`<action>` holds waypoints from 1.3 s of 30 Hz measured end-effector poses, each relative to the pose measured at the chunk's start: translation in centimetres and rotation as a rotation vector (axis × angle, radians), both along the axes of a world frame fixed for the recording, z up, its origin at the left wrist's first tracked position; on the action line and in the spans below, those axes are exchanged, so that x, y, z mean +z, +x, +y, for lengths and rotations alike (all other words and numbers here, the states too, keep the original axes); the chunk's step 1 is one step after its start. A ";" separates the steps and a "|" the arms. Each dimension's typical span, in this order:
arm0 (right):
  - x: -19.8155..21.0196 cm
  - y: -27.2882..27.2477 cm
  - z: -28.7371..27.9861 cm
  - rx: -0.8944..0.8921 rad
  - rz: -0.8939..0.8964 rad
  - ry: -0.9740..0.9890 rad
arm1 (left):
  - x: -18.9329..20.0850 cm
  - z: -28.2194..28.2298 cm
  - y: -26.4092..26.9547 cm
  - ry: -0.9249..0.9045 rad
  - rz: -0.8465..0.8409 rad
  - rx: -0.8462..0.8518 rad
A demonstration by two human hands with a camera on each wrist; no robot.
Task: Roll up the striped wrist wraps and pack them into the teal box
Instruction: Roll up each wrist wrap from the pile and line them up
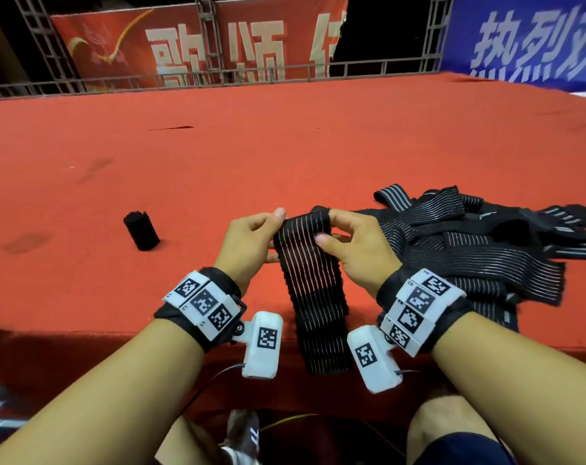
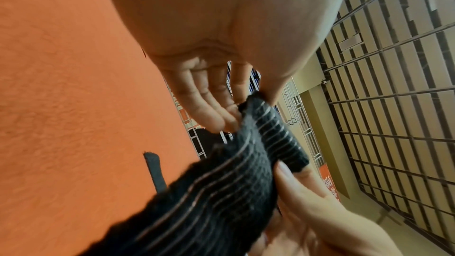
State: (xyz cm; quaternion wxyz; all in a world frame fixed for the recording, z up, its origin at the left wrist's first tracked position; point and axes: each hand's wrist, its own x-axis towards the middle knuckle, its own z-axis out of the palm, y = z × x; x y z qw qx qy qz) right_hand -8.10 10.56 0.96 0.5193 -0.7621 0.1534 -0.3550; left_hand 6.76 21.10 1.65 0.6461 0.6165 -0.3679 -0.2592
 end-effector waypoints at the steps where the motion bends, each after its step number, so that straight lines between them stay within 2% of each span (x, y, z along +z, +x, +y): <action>1: 0.0 0.0 0.0 -0.006 0.009 -0.007 | 0.0 0.2 -0.1 -0.016 -0.009 0.000; 4: 0.1 -0.2 0.0 -0.016 0.022 -0.017 | 0.2 0.5 -0.1 -0.095 -0.032 0.038; 8: 0.0 -0.2 0.1 -0.031 -0.016 0.062 | 0.6 0.8 0.1 -0.116 -0.089 0.064; 16: 0.4 -0.3 0.0 -0.095 0.021 -0.044 | 0.8 1.2 -0.2 -0.121 -0.095 0.041; 19: 0.4 -0.1 -0.1 -0.037 -0.017 0.088 | 0.7 1.2 -0.1 -0.110 -0.082 0.017; 22: 0.5 0.4 -0.5 -0.060 -0.053 0.115 | 0.6 1.2 -0.3 -0.075 -0.054 -0.069; 24: 0.3 1.0 -1.0 -0.113 -0.040 0.078 | 0.0 1.1 -0.2 0.004 -0.110 -0.117; 27: -0.4 1.7 -1.8 -0.167 0.032 -0.001 | -1.6 0.6 0.8 0.079 -0.176 -0.076; 30: -0.8 2.5 -2.3 -0.184 0.067 -0.008 | -2.3 0.2 1.4 0.048 -0.098 -0.053; 32: -0.5 3.1 -2.3 -0.157 0.026 0.061 | -2.6 0.1 1.8 0.022 -0.094 -0.120; 35: 0.7 4.0 -2.2 -0.153 -0.060 0.119 | -3.2 0.1 2.6 0.089 -0.184 -0.229; 39: 1.5 5.0 -2.3 -0.155 -0.086 0.123 | -4.1 0.1 3.0 0.193 -0.204 -0.217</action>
